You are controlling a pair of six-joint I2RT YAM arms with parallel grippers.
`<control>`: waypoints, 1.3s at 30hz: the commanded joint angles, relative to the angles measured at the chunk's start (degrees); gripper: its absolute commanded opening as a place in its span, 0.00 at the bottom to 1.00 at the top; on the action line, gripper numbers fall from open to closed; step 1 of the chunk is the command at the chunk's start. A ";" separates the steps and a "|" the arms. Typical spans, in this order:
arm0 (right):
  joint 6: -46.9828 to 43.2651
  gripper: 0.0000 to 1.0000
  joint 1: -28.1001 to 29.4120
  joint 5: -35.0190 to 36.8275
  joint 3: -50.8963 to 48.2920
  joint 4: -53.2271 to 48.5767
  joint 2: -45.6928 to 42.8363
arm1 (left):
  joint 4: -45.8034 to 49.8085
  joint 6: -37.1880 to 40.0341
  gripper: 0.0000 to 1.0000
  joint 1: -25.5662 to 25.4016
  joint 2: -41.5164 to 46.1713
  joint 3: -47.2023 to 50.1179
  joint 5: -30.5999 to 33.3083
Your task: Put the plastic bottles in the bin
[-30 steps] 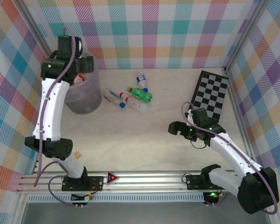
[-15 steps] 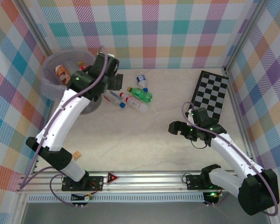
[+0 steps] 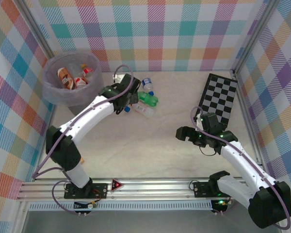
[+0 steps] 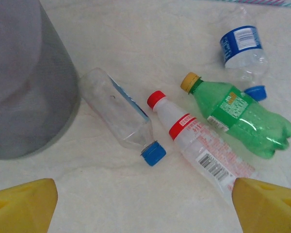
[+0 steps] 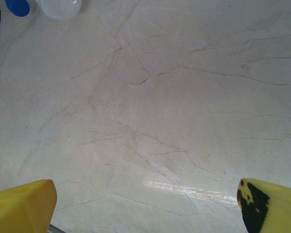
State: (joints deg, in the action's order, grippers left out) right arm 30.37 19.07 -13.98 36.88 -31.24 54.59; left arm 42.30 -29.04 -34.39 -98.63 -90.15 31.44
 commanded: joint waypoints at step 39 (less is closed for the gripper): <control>-2.90 0.96 -0.35 2.05 0.23 -4.09 -3.85 | -12.82 -15.87 0.65 11.23 -23.03 -0.72 0.18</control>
State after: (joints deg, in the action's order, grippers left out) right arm 28.97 19.07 -12.40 36.86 -34.81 51.03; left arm 29.36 -45.39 -23.53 -122.48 -91.29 31.94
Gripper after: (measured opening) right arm 0.958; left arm 0.656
